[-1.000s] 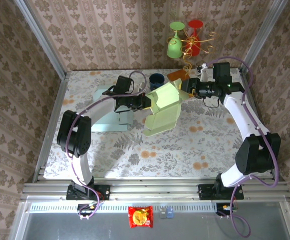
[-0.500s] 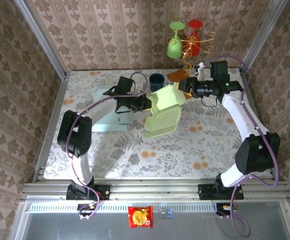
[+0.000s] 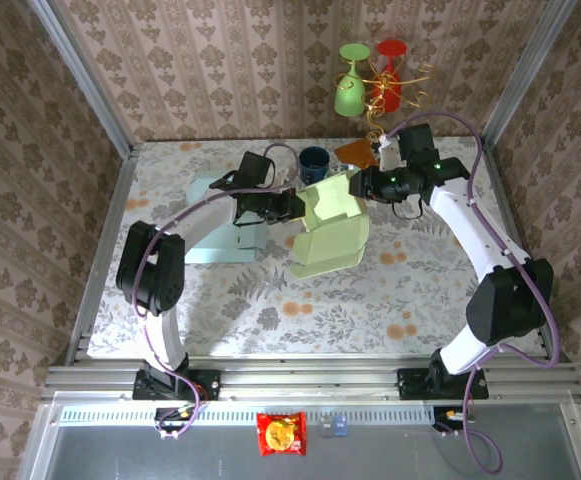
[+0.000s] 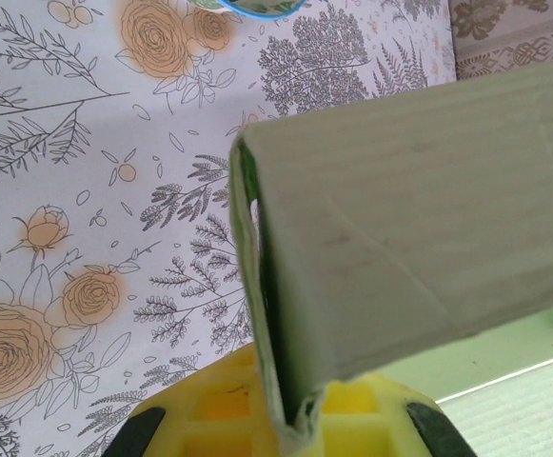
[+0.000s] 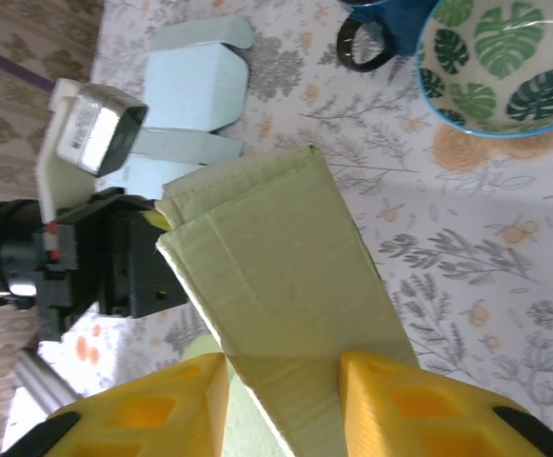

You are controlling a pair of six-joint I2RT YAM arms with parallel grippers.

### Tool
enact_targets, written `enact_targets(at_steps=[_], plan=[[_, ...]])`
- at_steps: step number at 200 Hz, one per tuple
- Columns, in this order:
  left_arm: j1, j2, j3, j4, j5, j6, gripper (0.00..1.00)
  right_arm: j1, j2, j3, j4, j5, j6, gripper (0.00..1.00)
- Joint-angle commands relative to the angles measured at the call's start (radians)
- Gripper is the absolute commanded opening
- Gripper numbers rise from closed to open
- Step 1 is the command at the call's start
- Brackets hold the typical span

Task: Fold the paper box

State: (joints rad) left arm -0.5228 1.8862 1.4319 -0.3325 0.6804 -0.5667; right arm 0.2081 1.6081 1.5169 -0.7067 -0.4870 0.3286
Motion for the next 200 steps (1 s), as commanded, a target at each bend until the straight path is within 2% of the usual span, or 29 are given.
enact_targets(at_steps=[1,38,75,118,150,166,200], plan=[[-0.011,0.015,0.041,-0.022,0.007,0.034,0.0,0.042,0.029,0.049,-0.077,0.167,-0.049,0.35],[-0.019,0.014,0.042,-0.026,-0.001,0.035,0.0,0.117,0.064,0.097,-0.139,0.403,-0.062,0.31],[-0.028,0.017,0.049,-0.036,-0.009,0.037,0.0,0.176,0.088,0.114,-0.169,0.623,-0.062,0.19],[-0.046,0.02,0.069,-0.063,-0.03,0.037,0.0,0.244,0.115,0.13,-0.2,0.832,-0.05,0.0],[-0.055,0.022,0.077,-0.092,-0.073,0.027,0.0,0.252,0.124,0.126,-0.211,0.901,-0.033,0.0],[-0.058,0.022,0.077,-0.095,-0.076,0.028,0.0,0.249,0.127,0.12,-0.201,0.901,-0.051,0.09],[-0.06,0.019,0.078,-0.099,-0.075,0.031,0.0,0.234,0.13,0.116,-0.193,0.864,-0.076,0.16]])
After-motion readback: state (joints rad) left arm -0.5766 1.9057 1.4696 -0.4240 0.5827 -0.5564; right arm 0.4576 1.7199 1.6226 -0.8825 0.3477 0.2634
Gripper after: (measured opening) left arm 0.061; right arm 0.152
